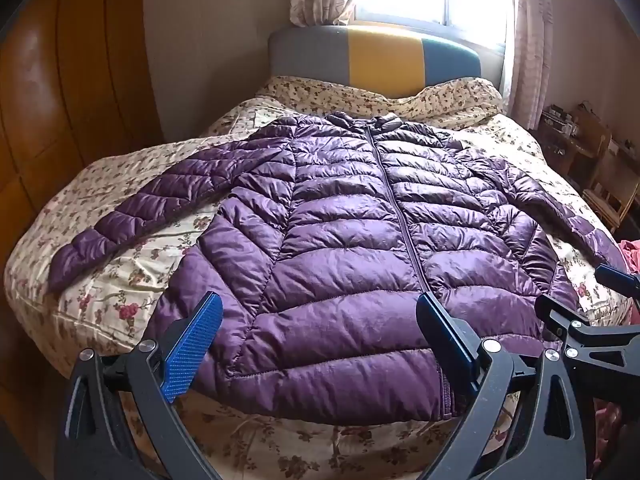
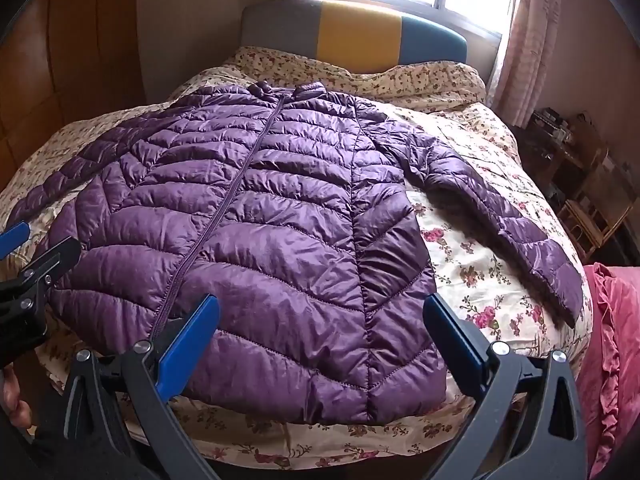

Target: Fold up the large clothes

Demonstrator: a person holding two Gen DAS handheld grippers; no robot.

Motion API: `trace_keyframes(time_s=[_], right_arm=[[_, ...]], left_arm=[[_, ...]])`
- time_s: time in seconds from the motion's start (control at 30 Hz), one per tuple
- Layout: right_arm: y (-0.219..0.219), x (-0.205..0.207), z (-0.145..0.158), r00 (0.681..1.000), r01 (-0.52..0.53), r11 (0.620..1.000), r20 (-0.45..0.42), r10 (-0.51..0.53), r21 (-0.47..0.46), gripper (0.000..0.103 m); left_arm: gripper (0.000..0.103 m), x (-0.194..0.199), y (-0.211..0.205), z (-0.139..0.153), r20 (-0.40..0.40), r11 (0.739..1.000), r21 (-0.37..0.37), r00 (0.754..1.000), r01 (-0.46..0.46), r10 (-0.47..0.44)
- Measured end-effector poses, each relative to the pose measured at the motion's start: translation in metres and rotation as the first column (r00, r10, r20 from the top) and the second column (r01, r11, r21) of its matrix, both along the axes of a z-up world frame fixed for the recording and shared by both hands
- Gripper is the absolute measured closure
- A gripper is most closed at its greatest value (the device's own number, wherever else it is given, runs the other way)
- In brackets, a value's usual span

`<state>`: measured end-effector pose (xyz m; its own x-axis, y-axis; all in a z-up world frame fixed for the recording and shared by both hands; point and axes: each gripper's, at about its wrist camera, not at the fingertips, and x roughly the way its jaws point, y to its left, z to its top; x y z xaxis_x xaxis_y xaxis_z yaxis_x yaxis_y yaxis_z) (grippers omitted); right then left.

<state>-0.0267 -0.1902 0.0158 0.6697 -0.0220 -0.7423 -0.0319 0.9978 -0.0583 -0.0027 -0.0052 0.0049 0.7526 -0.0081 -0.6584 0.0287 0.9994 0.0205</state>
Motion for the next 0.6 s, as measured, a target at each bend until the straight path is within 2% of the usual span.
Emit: trace_keyframes(time_s=[0.6], right_arm=[[-0.004,-0.0001,0.0002,1.0,0.014,1.0,0.003,-0.014,0.001,0.002]], left_arm=[[0.006,0.0003,-0.0019,-0.0041,-0.004,1.0,0.001,1.0,0.001,-0.001]])
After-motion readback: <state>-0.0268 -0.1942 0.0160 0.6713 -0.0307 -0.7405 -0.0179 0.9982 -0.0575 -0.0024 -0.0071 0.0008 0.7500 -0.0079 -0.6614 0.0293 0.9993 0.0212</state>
